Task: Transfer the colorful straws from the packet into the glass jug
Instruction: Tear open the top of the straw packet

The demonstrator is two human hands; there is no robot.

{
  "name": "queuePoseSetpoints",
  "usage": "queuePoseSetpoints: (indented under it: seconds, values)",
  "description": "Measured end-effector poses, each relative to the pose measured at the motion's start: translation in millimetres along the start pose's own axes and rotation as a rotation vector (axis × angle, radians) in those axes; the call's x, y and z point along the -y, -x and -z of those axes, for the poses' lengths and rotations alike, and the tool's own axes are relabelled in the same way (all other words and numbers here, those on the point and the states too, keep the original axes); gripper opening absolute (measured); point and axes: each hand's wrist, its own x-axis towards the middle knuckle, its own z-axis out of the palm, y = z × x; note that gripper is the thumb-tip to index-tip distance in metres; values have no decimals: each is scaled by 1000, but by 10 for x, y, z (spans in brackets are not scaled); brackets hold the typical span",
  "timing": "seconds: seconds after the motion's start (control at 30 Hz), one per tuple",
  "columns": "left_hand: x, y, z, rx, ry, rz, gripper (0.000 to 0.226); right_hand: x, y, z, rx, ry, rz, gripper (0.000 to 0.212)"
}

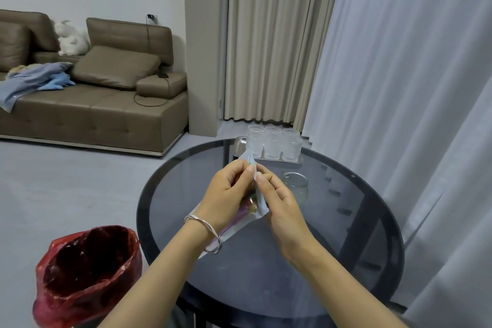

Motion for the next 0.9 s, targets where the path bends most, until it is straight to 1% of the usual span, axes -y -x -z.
queuePoseSetpoints:
  seconds: [0.07,0.13,0.2,0.27,0.33,0.4,0.5,0.57,0.67,0.73,0.83,0.9]
  values:
    - [9,-1,13,-25,55,-10,30,3,-40,-21,7,2,7,18]
    - [12,-19,26,-59,68,-36,32,36,-91,-51,23,22,39,22]
    - [-1,-53,53,-79,97,-46,34,89,-155,-71,30,129,111,26]
    - [-18,-95,91,-87,104,-53,29,140,-216,-77,39,255,166,26]
    - [-10,-138,129,-98,72,-57,24,158,-261,-82,43,314,191,23]
    - [22,-154,135,-114,18,-31,27,112,-272,-95,24,294,204,23]
    - [97,-120,122,-133,-92,5,36,-42,-236,-136,-8,200,160,27]
    - [139,-109,151,-123,-131,10,35,-111,-230,-160,-23,165,147,27]
    - [171,-101,206,-83,-104,8,31,-153,-250,-186,-33,118,127,23]
    - [170,-109,191,-62,-68,19,30,-155,-257,-204,-25,106,122,26]
    - [147,-155,147,-89,-54,-3,27,-49,-340,-99,-66,177,146,30]
    - [137,-199,164,-118,7,4,29,77,-444,83,-125,195,103,31]
